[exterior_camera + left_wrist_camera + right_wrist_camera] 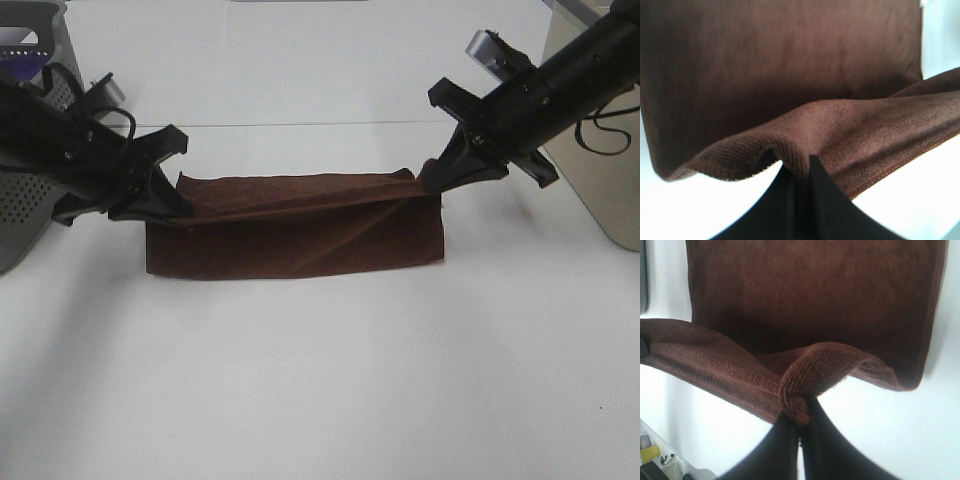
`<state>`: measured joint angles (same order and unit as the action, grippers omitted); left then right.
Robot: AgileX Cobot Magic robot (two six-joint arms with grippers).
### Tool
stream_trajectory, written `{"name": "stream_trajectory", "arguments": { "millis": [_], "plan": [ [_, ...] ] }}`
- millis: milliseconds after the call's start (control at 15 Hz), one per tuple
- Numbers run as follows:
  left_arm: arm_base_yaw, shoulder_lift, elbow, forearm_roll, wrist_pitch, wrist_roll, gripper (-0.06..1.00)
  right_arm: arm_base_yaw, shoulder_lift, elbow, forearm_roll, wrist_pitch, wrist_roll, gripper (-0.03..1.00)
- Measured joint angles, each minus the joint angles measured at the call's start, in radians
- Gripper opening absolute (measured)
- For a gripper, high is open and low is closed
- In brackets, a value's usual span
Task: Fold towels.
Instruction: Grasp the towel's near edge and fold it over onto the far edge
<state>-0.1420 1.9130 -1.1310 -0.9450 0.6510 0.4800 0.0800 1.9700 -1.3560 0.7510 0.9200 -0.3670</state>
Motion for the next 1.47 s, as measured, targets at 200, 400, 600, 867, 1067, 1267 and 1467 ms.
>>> {"name": "stream_trajectory", "arguments": {
  "millis": [200, 400, 600, 867, 1067, 1267, 1467],
  "plan": [
    [0.0, 0.032, -0.106, 0.016, -0.07, -0.003, 0.01, 0.0, 0.102, -0.178, -0.013, 0.027, 0.004, 0.02],
    [0.0, 0.125, -0.217, 0.038, -0.116, -0.003, 0.01, 0.0, 0.219, -0.331, -0.017, 0.032, 0.005, 0.02],
    [0.0, 0.228, -0.32, 0.071, -0.124, -0.003, 0.01, 0.0, 0.319, -0.429, -0.025, 0.028, 0.005, 0.02],
    [-0.001, 0.307, -0.363, 0.086, -0.145, -0.003, 0.01, 0.002, 0.392, -0.45, -0.017, -0.028, 0.004, 0.02],
    [-0.005, 0.329, -0.364, 0.104, -0.184, -0.003, 0.04, 0.005, 0.405, -0.45, -0.027, -0.065, 0.0, 0.04],
    [0.005, 0.331, -0.364, 0.124, -0.219, -0.003, 0.18, -0.005, 0.406, -0.45, -0.075, -0.086, 0.0, 0.13],
    [0.008, 0.331, -0.364, 0.125, -0.207, -0.003, 0.59, -0.012, 0.406, -0.45, -0.087, -0.084, 0.0, 0.5]
  ]
}}
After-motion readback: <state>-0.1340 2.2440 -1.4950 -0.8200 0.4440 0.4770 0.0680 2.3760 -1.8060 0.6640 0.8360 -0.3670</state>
